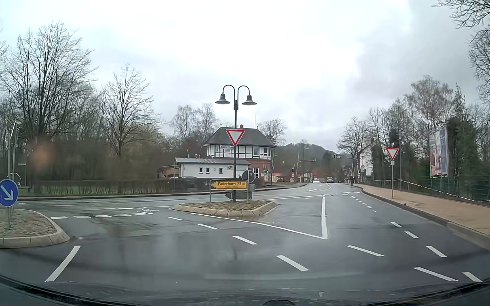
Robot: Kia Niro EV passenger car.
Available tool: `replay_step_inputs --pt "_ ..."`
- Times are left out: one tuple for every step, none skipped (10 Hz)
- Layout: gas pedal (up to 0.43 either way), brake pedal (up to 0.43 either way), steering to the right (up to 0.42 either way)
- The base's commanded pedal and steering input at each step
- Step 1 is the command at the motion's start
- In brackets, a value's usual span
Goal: Follow the waypoints while adhering to traffic rules and regulations
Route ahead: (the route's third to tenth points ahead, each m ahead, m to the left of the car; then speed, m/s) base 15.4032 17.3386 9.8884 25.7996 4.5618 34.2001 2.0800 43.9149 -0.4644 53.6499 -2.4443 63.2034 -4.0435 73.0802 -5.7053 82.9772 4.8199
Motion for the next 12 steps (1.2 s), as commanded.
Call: replay_step_inputs --pt "0.028 0.0 -0.161" --pt "0.02 0.0 -0.167" --pt "0.008 0.0 -0.174" --pt "0.008 0.0 -0.179" --pt "0.008 0.0 -0.183" --pt "0.008 0.0 -0.187" --pt "0.008 0.0 -0.189" --pt "0.008 0.0 -0.194" --pt "0.008 0.0 -0.203" --pt "0.008 0.0 -0.211" --pt "0.008 0.0 -0.224" --pt "0.008 0.0 -0.239"
